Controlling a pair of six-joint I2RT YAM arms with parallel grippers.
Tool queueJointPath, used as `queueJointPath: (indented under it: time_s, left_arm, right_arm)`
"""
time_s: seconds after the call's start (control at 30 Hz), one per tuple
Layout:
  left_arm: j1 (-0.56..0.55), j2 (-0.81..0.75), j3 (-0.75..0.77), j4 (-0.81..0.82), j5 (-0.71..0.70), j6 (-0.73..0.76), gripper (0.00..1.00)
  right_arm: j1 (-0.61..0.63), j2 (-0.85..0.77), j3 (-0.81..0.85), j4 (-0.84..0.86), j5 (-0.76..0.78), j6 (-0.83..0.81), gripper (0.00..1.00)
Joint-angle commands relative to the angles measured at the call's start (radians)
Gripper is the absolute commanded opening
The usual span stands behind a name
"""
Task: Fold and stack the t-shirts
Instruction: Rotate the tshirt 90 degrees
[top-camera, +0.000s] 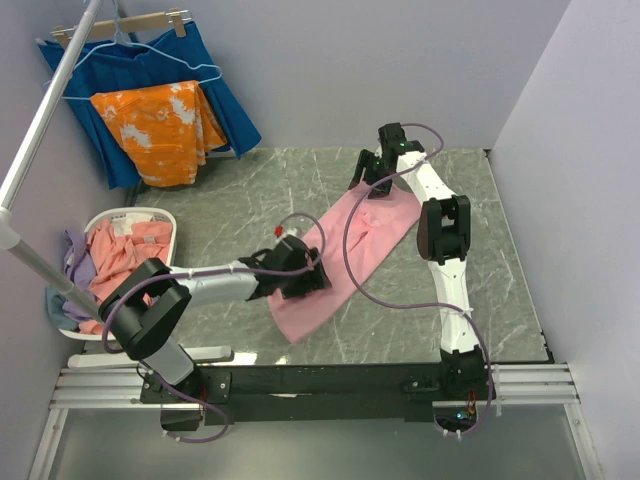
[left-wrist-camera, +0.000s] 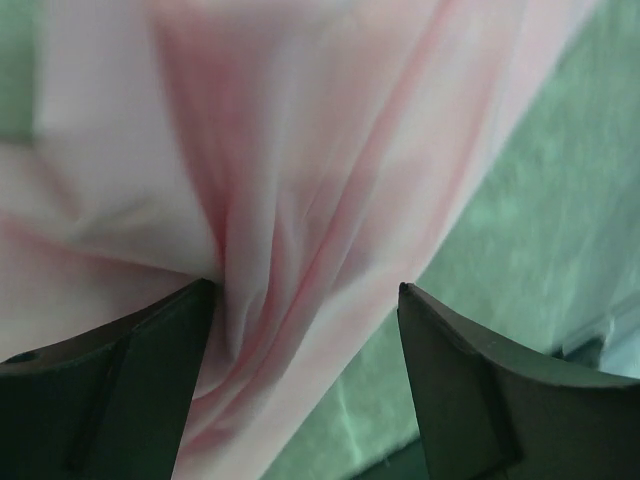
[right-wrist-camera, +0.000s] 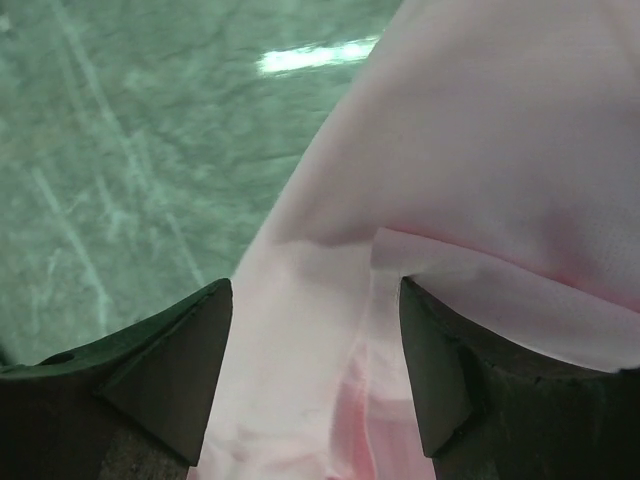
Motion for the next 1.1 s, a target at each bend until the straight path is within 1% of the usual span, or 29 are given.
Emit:
queueJointPath:
  time_s: [0.0,0.07,0.1,0.13,0.2,0.23,0.27,0.3,0.33,0.4,0.43,0.47,0.53,0.57,0.6,0.63,0.67,0.7,0.73,0.77,0.8,0.83,0.87,0.9,0.97,1.03,1.07]
  left_arm:
    - [-0.144,0.002,-0.005,-0.195,0.042,-0.095,0.81]
    - [-0.173,-0.012,0.04,-0.251,-0.002,-0.07,0.82]
    - [-0.175,-0.034,0.086,-0.31,-0.005,-0.061,0.82]
    - [-0.173,-0.053,0.109,-0.33,-0.072,-0.049,0.82]
    - [-0.173,-0.105,0.179,-0.376,-0.129,0.002,0.85]
    - [-0.17,-0.117,0.205,-0.384,-0.206,0.025,0.86]
    - [-0.166,-0.128,0.251,-0.384,-0.234,0.077,0.87]
    - [-0.157,-0.137,0.273,-0.378,-0.257,0.107,0.88]
    - [-0.122,-0.134,0.296,-0.357,-0.265,0.137,0.88]
    - [-0.074,-0.104,0.362,-0.309,-0.237,0.23,0.89]
    - [-0.025,-0.087,0.386,-0.267,-0.225,0.258,0.89]
    - [-0.002,-0.066,0.434,-0.228,-0.17,0.314,0.89]
    - [0.058,0.016,0.482,-0.159,-0.09,0.365,0.89]
    - [0.075,0.052,0.544,-0.095,0.0,0.403,0.89]
    - [0.087,0.135,0.58,-0.072,0.048,0.411,0.89]
    - [0.109,0.181,0.621,-0.05,0.089,0.414,0.89]
    - [0.115,0.229,0.709,-0.016,0.146,0.425,0.89]
    - [0.123,0.331,0.76,-0.004,0.297,0.431,0.88]
    - [0.127,0.387,0.817,-0.004,0.342,0.425,0.87]
    - [0.126,0.439,0.939,-0.017,0.387,0.43,0.86]
    - [0.124,0.533,0.992,-0.015,0.474,0.434,0.86]
    - [0.124,0.58,1.044,-0.018,0.505,0.428,0.86]
    - [0.124,0.623,1.14,-0.024,0.533,0.422,0.86]
    - [0.127,0.702,1.182,-0.015,0.61,0.421,0.86]
    - [0.129,0.799,1.293,-0.007,0.671,0.399,0.86]
    - [0.129,0.856,1.35,0.008,0.755,0.372,0.86]
    - [0.129,0.904,1.399,0.008,0.781,0.367,0.86]
  right_arm:
    - [0.005,-0.006,0.045,0.043,-0.23,-0.041,0.75]
    - [-0.012,-0.066,0.022,0.127,-0.276,-0.034,0.77]
    - [-0.022,-0.093,-0.008,0.155,-0.307,-0.02,0.77]
    - [-0.035,-0.124,-0.028,0.182,-0.31,-0.011,0.78]
    - [-0.081,-0.253,-0.135,0.288,-0.312,0.009,0.79]
    - [-0.098,-0.302,-0.181,0.325,-0.297,0.017,0.79]
    - [-0.131,-0.403,-0.265,0.38,-0.28,0.02,0.8]
    - [-0.147,-0.449,-0.3,0.388,-0.263,0.017,0.8]
    - [-0.159,-0.524,-0.326,0.379,-0.207,0.006,0.81]
    - [-0.168,-0.589,-0.396,0.304,-0.124,-0.015,0.81]
    - [-0.17,-0.65,-0.427,0.276,-0.099,-0.029,0.81]
    - [-0.168,-0.687,-0.531,0.275,-0.046,-0.031,0.81]
    - [-0.162,-0.802,-0.658,0.294,0.016,0.011,0.81]
    - [-0.161,-0.839,-0.78,0.322,0.057,0.027,0.81]
    - [-0.161,-0.873,-0.841,0.337,0.071,0.058,0.81]
    - [-0.156,-0.935,-0.898,0.354,0.079,0.066,0.81]
    - [-0.15,-0.965,-0.992,0.382,0.084,0.07,0.81]
    - [-0.144,-0.992,-1.033,0.39,0.101,0.064,0.81]
    - [-0.127,-1.031,-1.064,0.385,0.113,0.057,0.81]
    - [-0.121,-1.048,-1.119,0.374,0.124,0.048,0.81]
    - [-0.116,-1.065,-1.146,0.374,0.116,0.026,0.81]
    - [-0.11,-1.091,-1.171,0.37,0.108,0.017,0.81]
    - [-0.093,-1.103,-1.218,0.358,0.108,0.009,0.8]
    - [-0.082,-1.118,-1.243,0.356,0.11,-0.008,0.8]
    - [-0.044,-1.154,-1.31,0.351,0.113,-0.011,0.8]
    - [-0.021,-1.174,-1.351,0.365,0.067,0.0,0.8]
    - [0.015,-1.174,-1.375,0.376,0.064,0.008,0.8]
